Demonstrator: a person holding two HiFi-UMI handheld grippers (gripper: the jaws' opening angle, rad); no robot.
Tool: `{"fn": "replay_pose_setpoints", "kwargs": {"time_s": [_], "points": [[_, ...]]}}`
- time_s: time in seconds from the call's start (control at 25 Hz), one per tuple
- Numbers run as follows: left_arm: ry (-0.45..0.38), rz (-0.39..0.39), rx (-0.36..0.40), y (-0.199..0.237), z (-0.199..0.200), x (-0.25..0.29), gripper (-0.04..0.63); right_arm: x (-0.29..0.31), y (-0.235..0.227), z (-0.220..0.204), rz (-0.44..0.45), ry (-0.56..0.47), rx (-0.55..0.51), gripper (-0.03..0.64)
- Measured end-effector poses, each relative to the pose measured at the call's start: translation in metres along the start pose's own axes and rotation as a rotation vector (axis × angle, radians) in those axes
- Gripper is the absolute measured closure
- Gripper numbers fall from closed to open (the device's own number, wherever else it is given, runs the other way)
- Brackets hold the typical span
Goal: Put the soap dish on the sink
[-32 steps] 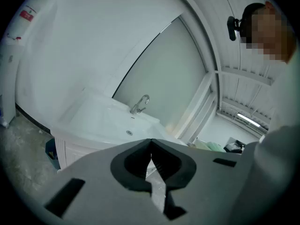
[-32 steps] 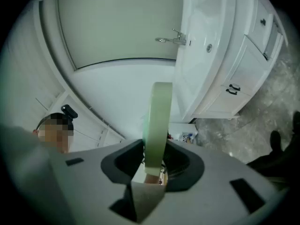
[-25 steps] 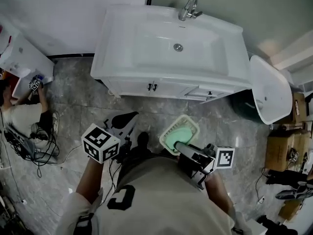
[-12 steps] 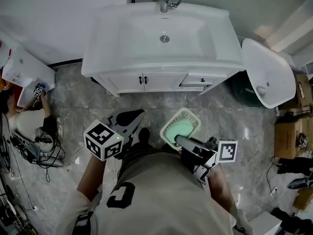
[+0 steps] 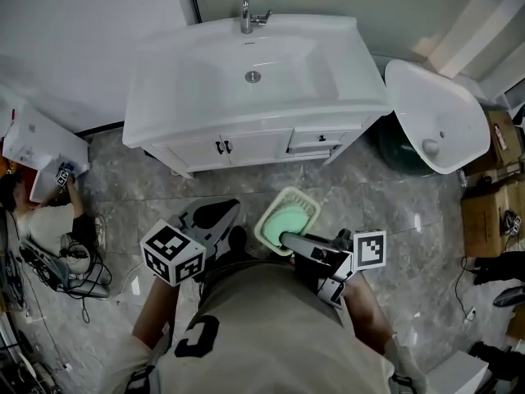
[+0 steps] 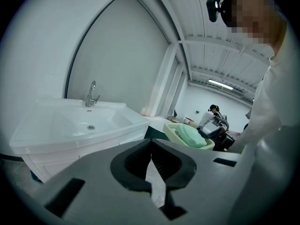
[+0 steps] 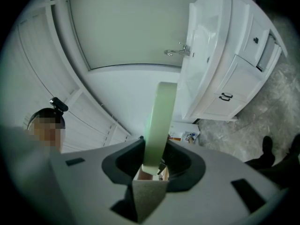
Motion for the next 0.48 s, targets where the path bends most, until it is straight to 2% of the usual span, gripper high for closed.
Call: {"fn": "replay_pose_setpoints", "kwargs": {"time_s": [0.2, 0.48], "points": [[-0.009, 0.029, -0.044, -0.006, 0.007, 0.013, 0.575, -0.019, 0.002, 0.008, 0.01, 0.008, -0.009, 0.499], [-0.008, 0.087, -0.069, -0.02, 0.009, 0.022, 0.575, -0.037, -0.003, 0.01, 0.042, 0.06, 0.01, 0.5]]}}
Point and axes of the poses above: the fingertips, and each gripper's own axes: x forward along the fingers, y to its left, z out of its top, the point moved 4 cm from there along -x, backward along the fingers, and after that the axes turned 12 degrees about x, right-handed, at the moved point
